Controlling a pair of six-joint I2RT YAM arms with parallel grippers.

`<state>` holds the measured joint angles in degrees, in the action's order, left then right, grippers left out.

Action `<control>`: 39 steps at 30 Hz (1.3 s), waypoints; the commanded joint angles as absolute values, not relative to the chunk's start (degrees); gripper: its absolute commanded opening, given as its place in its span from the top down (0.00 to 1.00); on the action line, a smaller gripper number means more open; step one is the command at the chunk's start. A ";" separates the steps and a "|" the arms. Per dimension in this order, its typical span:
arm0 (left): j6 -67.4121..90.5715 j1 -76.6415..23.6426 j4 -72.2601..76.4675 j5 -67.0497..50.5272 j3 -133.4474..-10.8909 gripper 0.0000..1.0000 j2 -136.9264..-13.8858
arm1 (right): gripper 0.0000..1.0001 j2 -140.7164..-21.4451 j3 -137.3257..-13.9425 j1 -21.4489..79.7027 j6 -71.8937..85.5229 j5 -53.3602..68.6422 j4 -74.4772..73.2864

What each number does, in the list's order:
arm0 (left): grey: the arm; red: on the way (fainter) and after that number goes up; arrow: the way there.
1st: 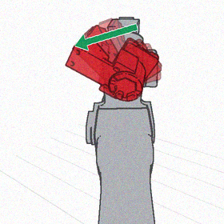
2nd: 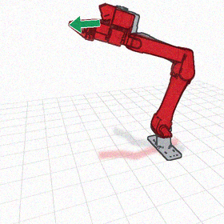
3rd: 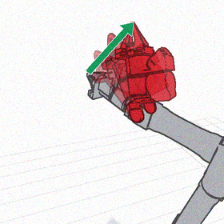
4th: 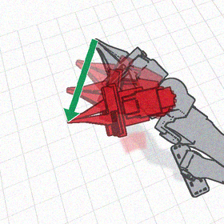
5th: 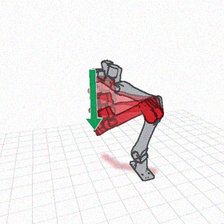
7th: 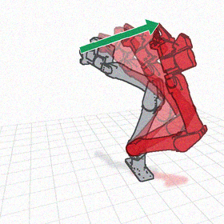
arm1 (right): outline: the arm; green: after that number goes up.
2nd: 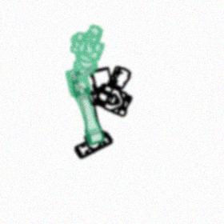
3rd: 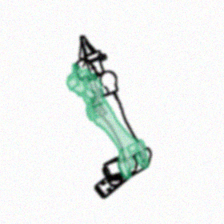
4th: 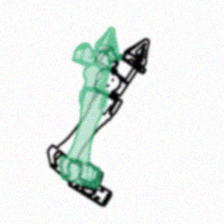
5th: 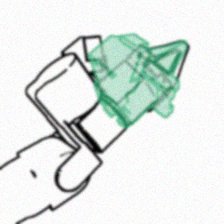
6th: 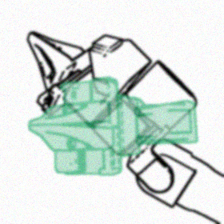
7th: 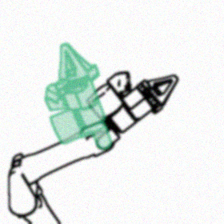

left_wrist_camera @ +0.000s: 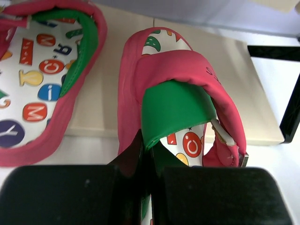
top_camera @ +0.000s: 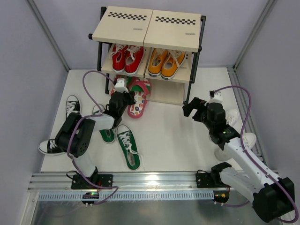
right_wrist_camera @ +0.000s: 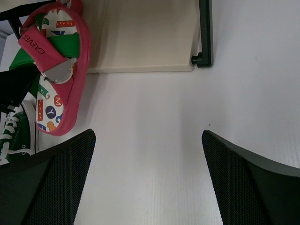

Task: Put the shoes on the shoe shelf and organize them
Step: Place the shoe at the shoe shelf.

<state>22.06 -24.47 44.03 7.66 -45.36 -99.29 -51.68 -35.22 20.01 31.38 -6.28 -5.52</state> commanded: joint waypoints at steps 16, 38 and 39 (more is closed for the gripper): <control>28.74 -19.16 68.56 2.29 -55.98 1.00 -112.23 | 0.01 -53.61 -36.04 19.78 32.78 -6.06 -1.85; 32.25 -19.07 55.91 5.45 -47.56 0.29 -101.17 | 0.01 -56.43 -37.27 19.78 34.10 -4.57 -1.41; 32.26 -19.07 54.16 3.62 -47.46 0.25 -100.29 | 0.01 -56.51 -37.18 19.78 34.01 -4.57 -1.41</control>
<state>31.22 -19.25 53.67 4.01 -48.64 -105.14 -56.29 -35.24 20.01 33.32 -4.67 -4.32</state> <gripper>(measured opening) 0.707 0.994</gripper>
